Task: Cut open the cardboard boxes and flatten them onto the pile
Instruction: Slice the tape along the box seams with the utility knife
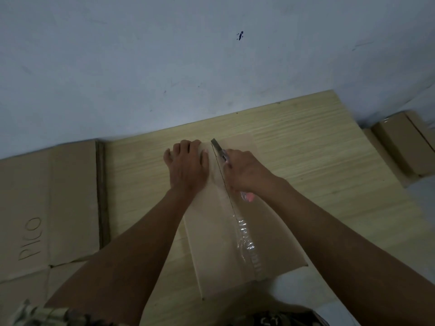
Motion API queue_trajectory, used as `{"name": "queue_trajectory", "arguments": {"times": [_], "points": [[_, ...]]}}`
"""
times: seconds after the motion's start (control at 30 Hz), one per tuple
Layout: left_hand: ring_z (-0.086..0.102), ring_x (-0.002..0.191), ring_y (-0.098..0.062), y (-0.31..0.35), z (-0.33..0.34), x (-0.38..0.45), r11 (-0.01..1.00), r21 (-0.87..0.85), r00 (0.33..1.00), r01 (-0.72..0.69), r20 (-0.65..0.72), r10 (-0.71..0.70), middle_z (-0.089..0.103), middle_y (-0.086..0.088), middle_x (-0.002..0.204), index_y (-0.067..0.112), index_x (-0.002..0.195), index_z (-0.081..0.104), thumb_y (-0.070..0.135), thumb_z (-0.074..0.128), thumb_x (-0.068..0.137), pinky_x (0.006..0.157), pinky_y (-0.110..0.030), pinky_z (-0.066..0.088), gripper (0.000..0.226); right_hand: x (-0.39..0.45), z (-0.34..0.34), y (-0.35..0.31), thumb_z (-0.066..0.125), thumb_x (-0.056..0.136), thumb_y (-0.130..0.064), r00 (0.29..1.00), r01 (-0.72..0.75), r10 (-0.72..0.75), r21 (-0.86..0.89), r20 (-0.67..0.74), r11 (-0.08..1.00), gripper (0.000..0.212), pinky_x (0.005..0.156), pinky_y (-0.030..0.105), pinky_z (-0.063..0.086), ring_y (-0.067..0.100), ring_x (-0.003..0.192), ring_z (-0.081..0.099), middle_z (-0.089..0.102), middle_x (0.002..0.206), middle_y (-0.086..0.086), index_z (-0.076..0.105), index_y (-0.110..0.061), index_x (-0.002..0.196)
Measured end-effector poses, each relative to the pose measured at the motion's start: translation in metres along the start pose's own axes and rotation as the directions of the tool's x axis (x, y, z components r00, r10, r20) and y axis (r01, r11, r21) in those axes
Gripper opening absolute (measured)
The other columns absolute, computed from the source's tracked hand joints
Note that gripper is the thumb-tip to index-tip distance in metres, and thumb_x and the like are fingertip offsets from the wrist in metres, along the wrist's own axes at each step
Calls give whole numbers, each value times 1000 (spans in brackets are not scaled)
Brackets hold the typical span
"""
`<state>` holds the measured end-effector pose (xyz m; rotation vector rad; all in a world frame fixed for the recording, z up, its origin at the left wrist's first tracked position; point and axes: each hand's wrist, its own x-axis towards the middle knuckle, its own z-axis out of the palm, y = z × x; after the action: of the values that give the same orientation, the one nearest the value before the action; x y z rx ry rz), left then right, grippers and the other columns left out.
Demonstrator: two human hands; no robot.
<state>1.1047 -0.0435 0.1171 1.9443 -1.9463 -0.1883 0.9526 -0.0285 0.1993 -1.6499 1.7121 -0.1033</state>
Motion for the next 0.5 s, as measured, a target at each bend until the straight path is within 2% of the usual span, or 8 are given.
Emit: {"name": "queue_trajectory", "arguments": {"times": [0.13, 0.23, 0.3, 0.4, 0.5], "points": [[52, 112, -33, 1, 0, -1, 1000, -8, 1000, 5, 16, -5, 59, -11, 118, 12, 121, 62, 45, 31, 95, 106, -58, 32, 52, -10, -2, -8, 40, 100, -20, 999, -29, 27, -59, -37, 998, 29, 76, 30, 47, 35, 97, 63, 59, 115, 16, 60, -10, 119], [51, 113, -32, 0, 1, -2, 1000, -12, 1000, -1, 6, 1, 58, -11, 118, 13, 121, 61, 40, 39, 97, 107, -58, 30, 42, -11, -3, -14, 41, 100, -21, 998, -51, 49, -48, -34, 998, 28, 76, 32, 48, 34, 96, 62, 59, 116, 16, 60, -9, 117], [50, 113, -31, 0, 4, -2, 1000, -16, 1000, 3, -2, -3, 58, -10, 118, 13, 121, 61, 33, 48, 98, 108, -57, 30, 34, -11, -7, -20, 43, 100, -20, 998, -65, 64, -36, -15, 997, 25, 71, 31, 46, 30, 86, 60, 58, 111, 15, 60, -8, 114], [50, 112, -30, 0, 5, -4, 1000, -9, 1000, 9, -15, -9, 58, -9, 117, 14, 120, 60, 29, 52, 98, 107, -56, 30, 28, -12, -15, -27, 45, 97, -13, 996, -78, 79, -32, 31, 996, 17, 55, 28, 49, 25, 57, 59, 64, 90, 16, 60, -5, 101], [50, 110, -30, 2, 7, -4, 1000, -5, 999, -7, -38, 7, 57, -9, 116, 15, 119, 60, 28, 52, 97, 107, -56, 30, 27, -12, -20, -32, 48, 95, -9, 994, -98, 100, -64, 41, 993, 14, 52, 28, 54, 28, 49, 63, 69, 84, 19, 61, -4, 97]]}}
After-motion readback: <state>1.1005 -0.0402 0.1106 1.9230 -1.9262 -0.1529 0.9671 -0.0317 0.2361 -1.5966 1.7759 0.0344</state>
